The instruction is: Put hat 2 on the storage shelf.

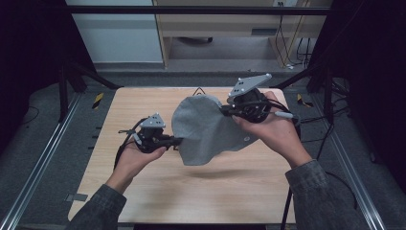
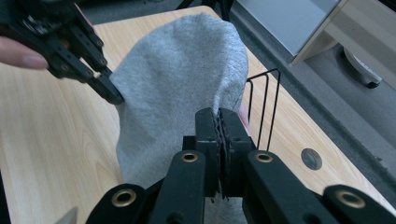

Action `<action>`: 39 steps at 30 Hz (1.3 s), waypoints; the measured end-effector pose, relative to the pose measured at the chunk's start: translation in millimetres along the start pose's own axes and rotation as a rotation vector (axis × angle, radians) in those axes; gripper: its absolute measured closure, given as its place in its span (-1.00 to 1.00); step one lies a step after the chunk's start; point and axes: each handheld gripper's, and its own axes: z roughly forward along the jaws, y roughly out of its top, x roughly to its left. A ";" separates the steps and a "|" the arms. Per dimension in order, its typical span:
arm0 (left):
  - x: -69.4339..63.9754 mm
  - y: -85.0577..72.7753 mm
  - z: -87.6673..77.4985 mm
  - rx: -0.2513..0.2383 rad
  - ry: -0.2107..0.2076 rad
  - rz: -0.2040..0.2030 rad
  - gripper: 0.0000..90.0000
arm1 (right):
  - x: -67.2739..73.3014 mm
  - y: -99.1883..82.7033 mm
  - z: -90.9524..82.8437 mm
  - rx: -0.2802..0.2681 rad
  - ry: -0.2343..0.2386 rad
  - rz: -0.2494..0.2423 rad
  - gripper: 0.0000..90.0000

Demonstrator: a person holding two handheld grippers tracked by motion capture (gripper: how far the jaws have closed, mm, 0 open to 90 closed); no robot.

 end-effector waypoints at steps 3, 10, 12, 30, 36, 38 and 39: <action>4.2 21.6 -13.0 0.028 0.030 0.048 0.95 | -8.0 -4.8 -1.7 -0.016 0.009 0.039 0.96; 10.4 58.9 -28.4 0.063 0.060 0.104 0.95 | -21.5 -8.1 -9.7 -0.061 0.007 0.087 0.96; 11.8 63.7 -29.9 0.062 0.060 0.106 0.95 | -25.4 -8.1 -12.4 -0.075 0.004 0.098 0.96; 29.5 144.6 -48.8 0.089 0.169 0.203 0.94 | -72.1 15.4 -26.8 -0.212 -0.104 0.158 0.97; 45.6 158.3 -49.5 0.062 0.220 0.211 0.94 | -88.4 22.9 -15.5 -0.254 -0.139 0.192 0.97; 48.3 159.5 -48.4 0.059 0.227 0.210 0.94 | -90.6 23.5 -12.5 -0.259 -0.143 0.199 0.97; 54.2 160.9 -45.3 0.065 0.238 0.214 0.94 | -94.9 23.9 -6.3 -0.261 -0.147 0.205 0.96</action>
